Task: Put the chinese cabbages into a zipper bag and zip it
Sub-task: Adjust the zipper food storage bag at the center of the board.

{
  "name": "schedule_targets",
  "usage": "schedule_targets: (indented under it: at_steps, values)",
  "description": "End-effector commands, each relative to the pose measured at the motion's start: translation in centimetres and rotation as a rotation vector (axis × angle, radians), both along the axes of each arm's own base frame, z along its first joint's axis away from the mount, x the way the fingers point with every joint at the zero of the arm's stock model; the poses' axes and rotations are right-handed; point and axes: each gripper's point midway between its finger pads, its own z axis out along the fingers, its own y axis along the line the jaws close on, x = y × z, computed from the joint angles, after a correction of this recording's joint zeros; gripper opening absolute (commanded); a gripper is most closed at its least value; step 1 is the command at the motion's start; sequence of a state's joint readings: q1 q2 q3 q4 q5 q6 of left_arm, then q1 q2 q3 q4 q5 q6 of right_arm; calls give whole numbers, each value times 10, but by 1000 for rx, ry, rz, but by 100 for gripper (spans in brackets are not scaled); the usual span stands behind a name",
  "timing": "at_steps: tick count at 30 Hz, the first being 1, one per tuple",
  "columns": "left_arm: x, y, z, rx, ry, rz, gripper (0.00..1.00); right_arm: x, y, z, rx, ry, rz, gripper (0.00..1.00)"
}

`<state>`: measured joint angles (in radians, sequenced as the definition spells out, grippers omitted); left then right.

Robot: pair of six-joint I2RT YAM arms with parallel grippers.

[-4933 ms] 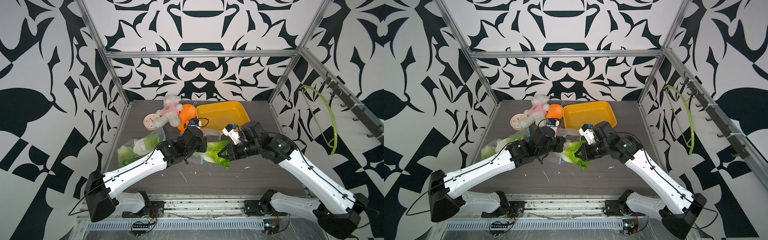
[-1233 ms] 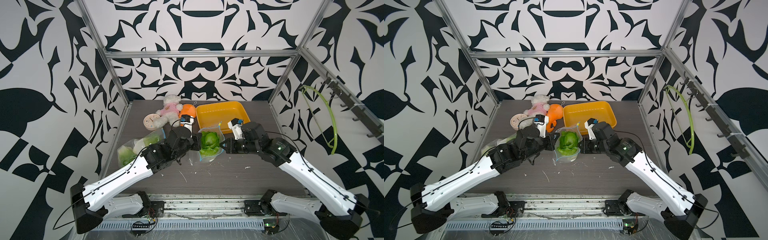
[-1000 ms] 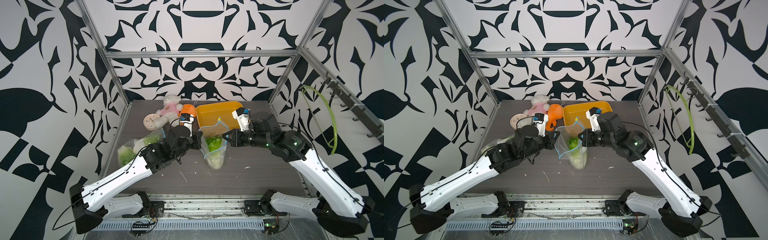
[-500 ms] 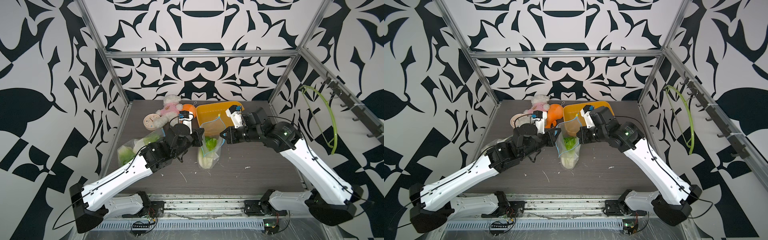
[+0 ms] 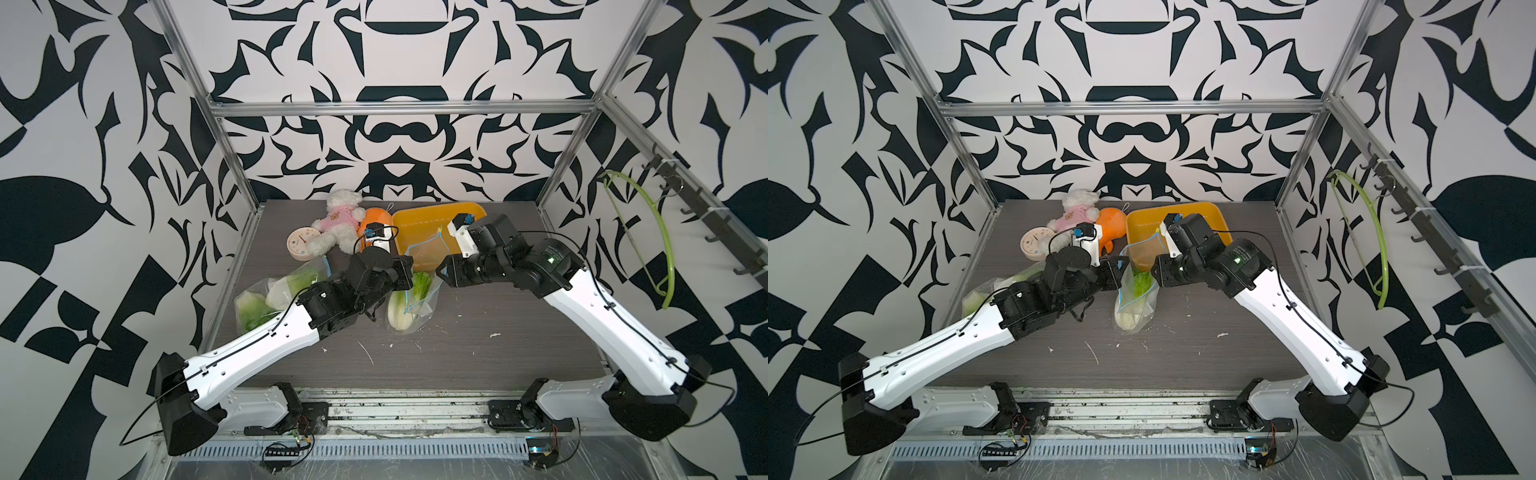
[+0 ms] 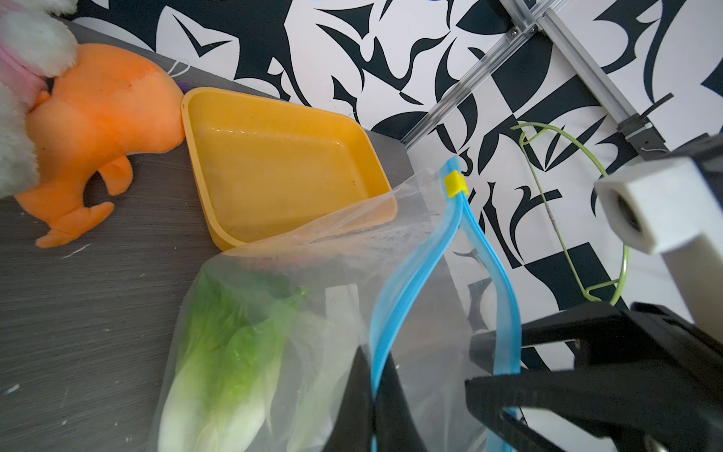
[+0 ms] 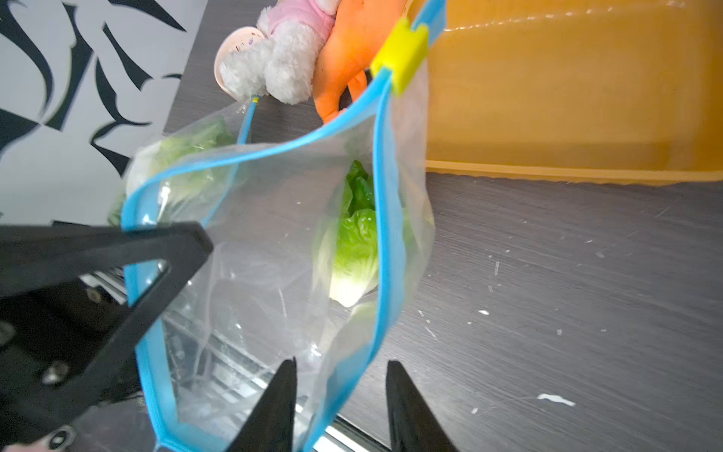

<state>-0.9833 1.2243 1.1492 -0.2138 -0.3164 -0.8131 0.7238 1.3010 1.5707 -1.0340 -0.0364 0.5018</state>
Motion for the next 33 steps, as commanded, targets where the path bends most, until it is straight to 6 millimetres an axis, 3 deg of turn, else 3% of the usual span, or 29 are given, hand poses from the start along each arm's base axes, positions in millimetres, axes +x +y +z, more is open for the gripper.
schedule_targets:
  at_steps: [1,7,11,15,23,26,30,33]
  values:
    - [4,-5,-7,-10,3,11,0,-11,-15,23,-15,-67,-36,49]
    - [10,-12,-3,-77,10,32,0,-38,-21,20,-107,-61,-39,57]
    - [16,-26,-21,-56,50,25,0,-55,-31,19,-165,-77,-58,59]
    - [21,-35,-24,-72,55,21,0,-67,-38,13,-217,-83,-83,60]
    - [25,-42,-25,-105,59,25,0,-85,-17,0,-165,-100,-81,61]
    - [25,-41,-24,-114,56,31,0,-85,-2,-5,-132,-98,-70,61]
    - [26,-42,-24,-121,59,29,0,-88,32,-14,-46,-82,-21,61]
    - [26,-44,-21,-125,63,26,0,-87,39,-26,-62,-78,-40,61]
